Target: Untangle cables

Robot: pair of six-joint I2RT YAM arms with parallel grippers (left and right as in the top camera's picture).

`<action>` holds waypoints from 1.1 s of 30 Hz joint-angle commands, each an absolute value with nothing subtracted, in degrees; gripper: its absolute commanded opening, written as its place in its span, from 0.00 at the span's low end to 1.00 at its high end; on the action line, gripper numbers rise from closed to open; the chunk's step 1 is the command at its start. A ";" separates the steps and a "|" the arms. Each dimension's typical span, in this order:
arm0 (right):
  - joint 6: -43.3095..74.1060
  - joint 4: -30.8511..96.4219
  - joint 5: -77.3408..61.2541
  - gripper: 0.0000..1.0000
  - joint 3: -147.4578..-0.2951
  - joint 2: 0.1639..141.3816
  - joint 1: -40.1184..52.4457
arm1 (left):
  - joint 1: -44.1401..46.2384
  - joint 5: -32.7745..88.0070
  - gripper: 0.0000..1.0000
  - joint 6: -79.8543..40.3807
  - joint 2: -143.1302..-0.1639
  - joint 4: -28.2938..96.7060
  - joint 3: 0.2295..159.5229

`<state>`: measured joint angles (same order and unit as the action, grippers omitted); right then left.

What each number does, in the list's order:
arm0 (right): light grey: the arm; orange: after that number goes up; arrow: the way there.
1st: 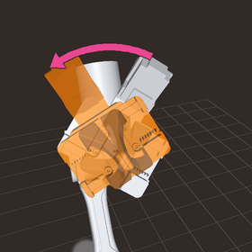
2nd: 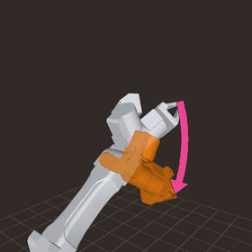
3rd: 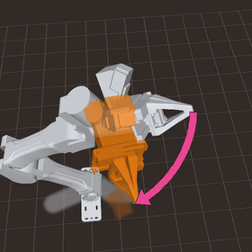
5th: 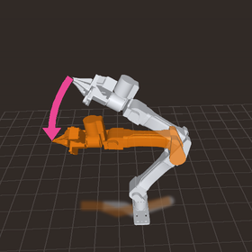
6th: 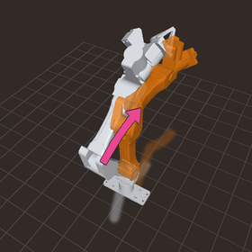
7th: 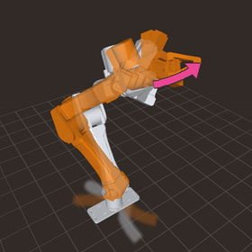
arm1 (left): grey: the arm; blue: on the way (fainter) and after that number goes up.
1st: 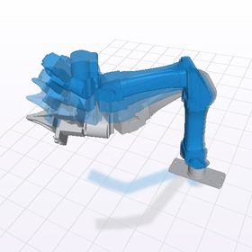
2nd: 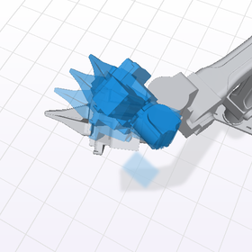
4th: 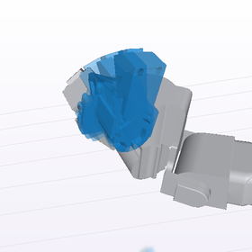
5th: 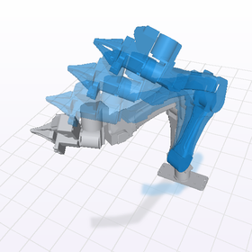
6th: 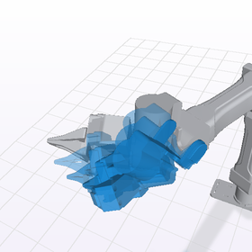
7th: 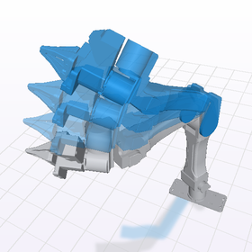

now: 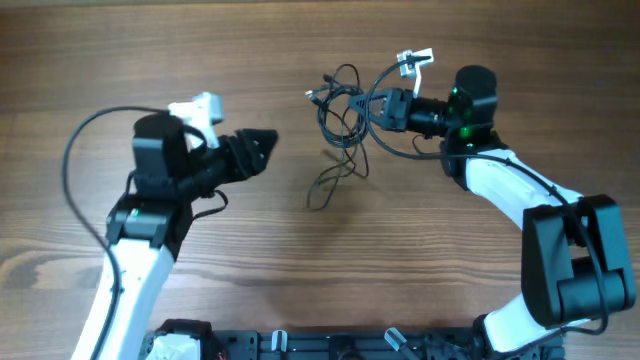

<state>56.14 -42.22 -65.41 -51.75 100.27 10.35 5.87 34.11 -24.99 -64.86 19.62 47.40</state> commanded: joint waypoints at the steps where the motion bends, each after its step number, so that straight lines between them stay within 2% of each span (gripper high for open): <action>1: 69.73 -46.61 -68.49 0.04 -52.01 98.87 10.11 | 5.67 46.87 0.68 -16.27 -70.26 18.98 47.68; 4: 80.77 -46.70 -65.04 0.04 -52.01 98.89 10.15 | 5.78 54.24 0.71 -10.22 -72.31 17.93 47.68; 9: 97.67 -46.74 -59.37 0.04 -52.01 98.89 10.61 | 5.78 54.30 0.80 -6.17 -72.44 17.63 47.68; 18: 106.13 -47.86 -56.40 0.04 -52.01 98.89 14.24 | 7.79 48.71 0.82 -6.20 -72.47 12.29 47.66; 21: 106.67 -49.15 -56.58 0.04 -52.01 98.89 15.25 | 10.04 45.21 0.75 -6.55 -73.06 9.89 47.66; 25: 106.43 -52.29 -56.58 0.04 -52.01 98.89 16.19 | 12.29 36.95 0.74 -18.26 -76.36 4.08 47.66; 29: 105.10 -52.27 -56.58 0.04 -52.01 98.89 16.25 | 13.72 36.97 0.81 -28.08 -79.50 -4.93 47.66; 33: 105.01 -52.29 -56.55 0.04 -52.01 98.89 16.27 | 16.43 36.99 0.81 -33.54 -82.56 -10.22 47.66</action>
